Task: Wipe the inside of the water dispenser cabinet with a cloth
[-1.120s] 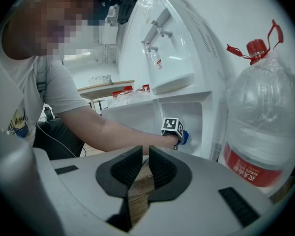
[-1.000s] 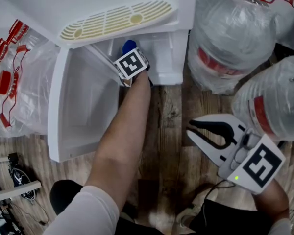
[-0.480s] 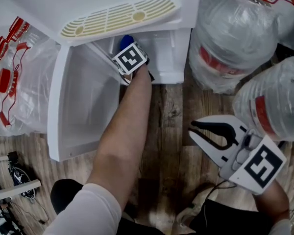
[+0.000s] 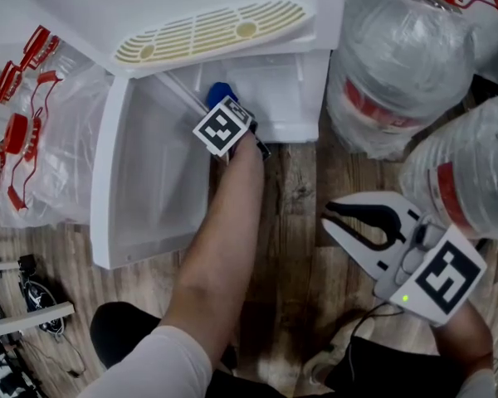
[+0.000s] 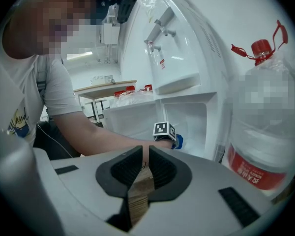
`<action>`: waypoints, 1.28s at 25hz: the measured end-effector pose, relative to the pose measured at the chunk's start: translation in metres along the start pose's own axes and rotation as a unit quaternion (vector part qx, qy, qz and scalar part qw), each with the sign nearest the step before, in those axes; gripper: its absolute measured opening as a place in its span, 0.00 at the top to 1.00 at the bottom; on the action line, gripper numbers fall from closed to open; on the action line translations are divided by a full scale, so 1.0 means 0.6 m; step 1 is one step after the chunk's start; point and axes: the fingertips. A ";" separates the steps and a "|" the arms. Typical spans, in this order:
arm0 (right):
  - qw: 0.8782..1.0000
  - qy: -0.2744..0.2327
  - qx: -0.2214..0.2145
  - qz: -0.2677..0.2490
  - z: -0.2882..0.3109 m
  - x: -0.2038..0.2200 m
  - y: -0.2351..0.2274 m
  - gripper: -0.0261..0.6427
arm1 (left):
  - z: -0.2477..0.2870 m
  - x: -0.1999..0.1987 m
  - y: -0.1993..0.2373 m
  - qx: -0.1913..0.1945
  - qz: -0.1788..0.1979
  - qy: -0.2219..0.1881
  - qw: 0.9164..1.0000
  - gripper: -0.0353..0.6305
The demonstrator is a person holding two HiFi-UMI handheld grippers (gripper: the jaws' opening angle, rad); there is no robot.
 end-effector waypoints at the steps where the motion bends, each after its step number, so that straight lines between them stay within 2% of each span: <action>1: 1.000 0.000 -0.001 -0.001 0.000 0.000 0.000 0.90 | -0.005 0.003 0.002 0.002 0.001 0.000 1.000 0.79; 7: 1.000 -0.005 -0.003 -0.006 0.002 -0.006 0.005 0.90 | -0.032 0.000 -0.034 0.036 0.018 -0.013 0.999 0.79; 13: 1.000 -0.003 -0.004 -0.008 -0.001 -0.005 0.007 0.90 | -0.038 -0.068 -0.091 0.064 0.037 -0.051 0.996 0.79; 21: 1.000 -0.006 -0.003 -0.006 -0.004 -0.006 0.007 0.91 | -0.031 -0.159 -0.103 0.050 0.042 -0.089 0.994 0.79; 27: 1.000 -0.008 -0.005 -0.005 -0.002 -0.009 0.007 0.91 | -0.053 -0.142 -0.080 0.048 0.006 -0.079 0.996 0.79; 32: 1.000 -0.012 -0.007 -0.007 -0.001 -0.013 0.007 0.91 | -0.086 -0.137 -0.056 0.054 -0.026 -0.086 0.994 0.79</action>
Point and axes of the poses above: the fingertips, and each gripper's own axes: z forward along the fingers, y to its left, x out of its underside, and after that the axes turned 5 degrees about -x, right-handed
